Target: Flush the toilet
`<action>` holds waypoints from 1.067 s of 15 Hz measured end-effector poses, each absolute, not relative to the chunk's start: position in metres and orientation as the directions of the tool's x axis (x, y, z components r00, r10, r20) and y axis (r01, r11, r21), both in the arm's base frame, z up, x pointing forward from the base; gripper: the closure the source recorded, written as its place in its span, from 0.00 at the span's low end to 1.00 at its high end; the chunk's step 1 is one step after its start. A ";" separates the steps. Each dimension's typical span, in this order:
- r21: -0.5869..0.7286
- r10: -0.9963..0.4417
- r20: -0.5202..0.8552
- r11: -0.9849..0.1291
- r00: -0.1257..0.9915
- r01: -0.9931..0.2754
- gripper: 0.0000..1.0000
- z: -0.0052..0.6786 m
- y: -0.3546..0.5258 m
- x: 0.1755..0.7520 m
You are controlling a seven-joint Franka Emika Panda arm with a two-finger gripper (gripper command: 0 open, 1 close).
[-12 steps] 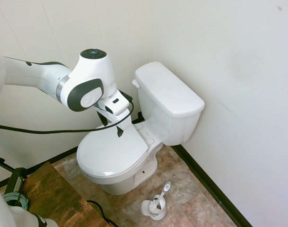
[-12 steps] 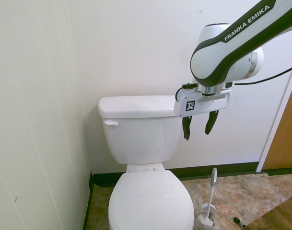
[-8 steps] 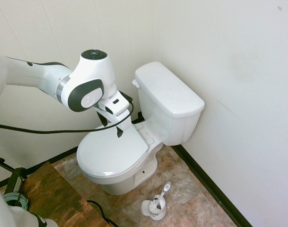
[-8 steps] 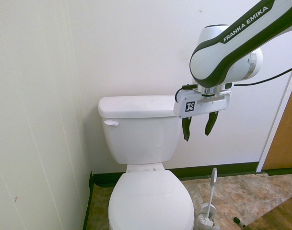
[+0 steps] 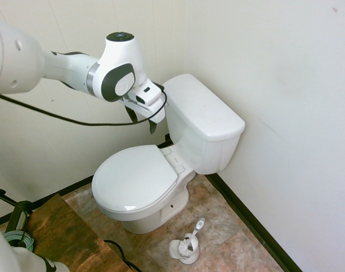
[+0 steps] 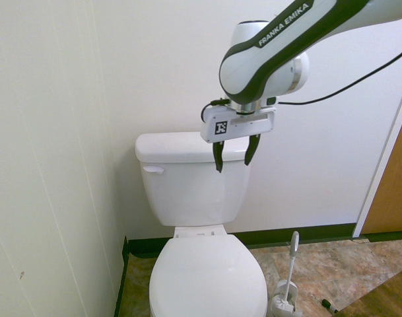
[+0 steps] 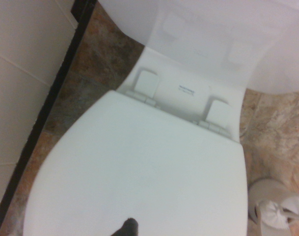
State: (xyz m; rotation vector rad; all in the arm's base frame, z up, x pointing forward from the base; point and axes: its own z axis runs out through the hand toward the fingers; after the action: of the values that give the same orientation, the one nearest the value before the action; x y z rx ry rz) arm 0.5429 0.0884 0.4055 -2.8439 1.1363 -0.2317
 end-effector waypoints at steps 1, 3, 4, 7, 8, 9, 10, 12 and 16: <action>-0.135 -0.682 0.120 -0.732 0.722 -0.668 0.00 0.405 0.096 0.556; -0.160 -0.666 0.126 -0.745 0.735 -0.648 0.00 0.399 0.113 0.580; -0.167 -0.659 0.130 -0.751 0.740 -0.639 0.00 0.396 0.120 0.592; -0.195 -0.657 0.152 -0.752 0.738 -0.629 0.00 0.388 0.140 0.622; -0.199 -0.669 0.166 -0.742 0.724 -0.640 0.00 0.386 0.146 0.635; -0.197 -0.667 0.173 -0.744 0.725 -0.638 0.00 0.386 0.145 0.636; -0.198 -0.665 0.184 -0.747 0.724 -0.635 1.00 0.384 0.146 0.638; -0.219 -0.662 0.200 -0.748 0.722 -0.626 1.00 0.376 0.153 0.648; -0.241 -0.657 0.214 -0.752 0.723 -0.613 1.00 0.356 0.179 0.682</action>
State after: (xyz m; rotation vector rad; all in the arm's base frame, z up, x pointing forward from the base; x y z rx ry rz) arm 0.6815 0.1788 0.3562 -2.7715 1.0290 -0.4317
